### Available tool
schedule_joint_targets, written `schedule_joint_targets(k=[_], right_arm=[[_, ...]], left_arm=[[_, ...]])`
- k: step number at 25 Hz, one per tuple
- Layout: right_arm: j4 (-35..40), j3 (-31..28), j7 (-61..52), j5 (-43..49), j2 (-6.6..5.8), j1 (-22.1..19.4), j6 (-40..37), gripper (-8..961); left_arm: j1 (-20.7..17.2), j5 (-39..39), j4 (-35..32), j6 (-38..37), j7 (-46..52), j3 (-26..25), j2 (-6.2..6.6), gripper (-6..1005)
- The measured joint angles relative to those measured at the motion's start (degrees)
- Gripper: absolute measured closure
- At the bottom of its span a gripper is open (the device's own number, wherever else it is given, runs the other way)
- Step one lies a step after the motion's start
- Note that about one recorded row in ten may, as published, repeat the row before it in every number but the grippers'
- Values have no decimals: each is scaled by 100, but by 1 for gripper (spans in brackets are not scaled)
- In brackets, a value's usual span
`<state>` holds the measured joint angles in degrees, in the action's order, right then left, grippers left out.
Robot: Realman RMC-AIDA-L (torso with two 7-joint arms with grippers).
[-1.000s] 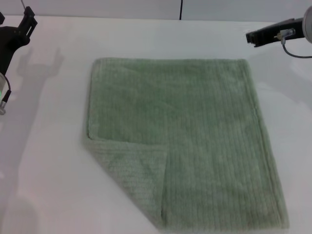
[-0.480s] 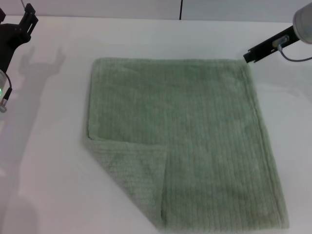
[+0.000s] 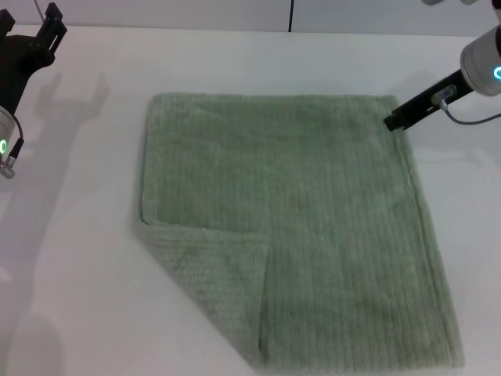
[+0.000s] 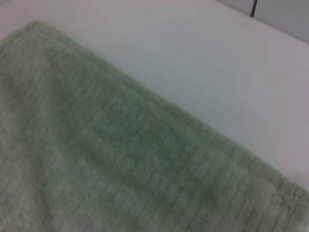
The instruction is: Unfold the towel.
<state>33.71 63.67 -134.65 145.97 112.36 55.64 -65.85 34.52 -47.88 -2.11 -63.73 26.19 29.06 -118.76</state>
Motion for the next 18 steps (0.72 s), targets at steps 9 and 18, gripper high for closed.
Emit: schedule_joint_targets(k=[9,18], right_arm=[[-331,-46,312,-68,59,-12,106,952],[-714,-47,547,-70,85,72,493,952]], left_arm=[[-5,-3,0,-8,0,4,10,201],[-35,-2,0,-51,8,3,11,200]])
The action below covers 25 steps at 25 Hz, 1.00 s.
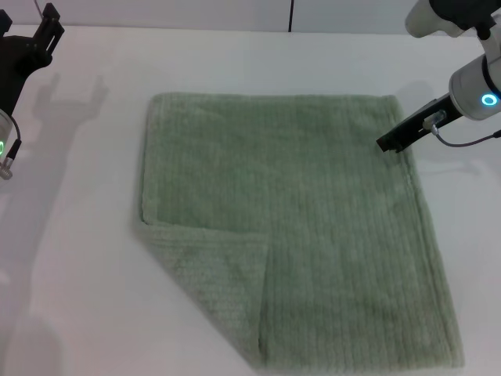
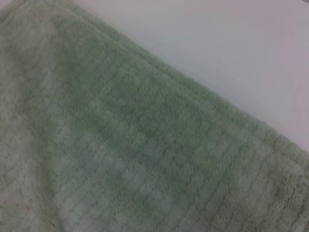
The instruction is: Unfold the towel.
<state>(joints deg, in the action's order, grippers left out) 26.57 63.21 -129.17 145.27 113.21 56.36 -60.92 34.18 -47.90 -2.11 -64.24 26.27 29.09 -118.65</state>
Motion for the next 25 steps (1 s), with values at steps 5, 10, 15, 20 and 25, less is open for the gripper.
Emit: schedule_joint_targets(k=[5,10,15,20,25], right_arm=[[-70,-2,93,0,0,11,68,952],[-119,-2,151,0,0,14,121,952],[-194,-2,206,1,1,16,185,952],[-227,-2,232,1,18,15,215,953],[-231,-2,235,1,28,6,225,953]], left_arm=[[-9,0,8,-28,1,0,0,200],[-4,0,9,-28,1,0,0,200],[1,0,8,-28,1,0,0,201],[4,0,7,-33,1,-8,0,201],[19,0,14,-36,8,0,0,200]])
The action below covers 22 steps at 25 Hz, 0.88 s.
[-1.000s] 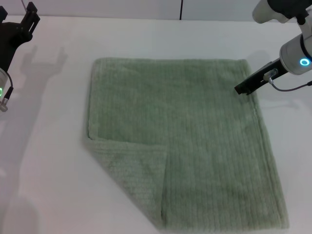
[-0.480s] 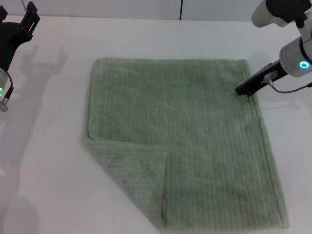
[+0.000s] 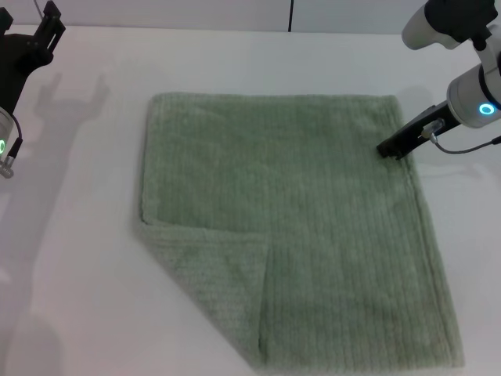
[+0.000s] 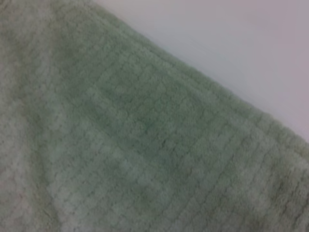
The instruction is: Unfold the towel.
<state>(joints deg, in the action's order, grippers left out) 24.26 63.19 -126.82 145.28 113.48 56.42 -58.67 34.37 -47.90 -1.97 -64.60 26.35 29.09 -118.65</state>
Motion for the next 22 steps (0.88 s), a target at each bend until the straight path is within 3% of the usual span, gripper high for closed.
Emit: schedule_joint_targets(k=[7,11,14,18,22], right_arm=[[-9,0,0,0,7,-16,0,953],[-30,0,0,2,8,-12,-1,953],[-50,0,0,6,8,1,0,953],[-53,0,0,6,8,3,5,953],[-54,0,-1,5,7,12,6,953]], left_arm=[[-19,-1,-11,-52,133,32,5,200],[-67,-6,-111,-140,575,291,29,201],[-203,-12,-550,-163,1266,933,35,201],[-539,-46,-1560,-163,2576,2161,87,201],[-923,-597,-2847,-156,3834,3288,270,201]])
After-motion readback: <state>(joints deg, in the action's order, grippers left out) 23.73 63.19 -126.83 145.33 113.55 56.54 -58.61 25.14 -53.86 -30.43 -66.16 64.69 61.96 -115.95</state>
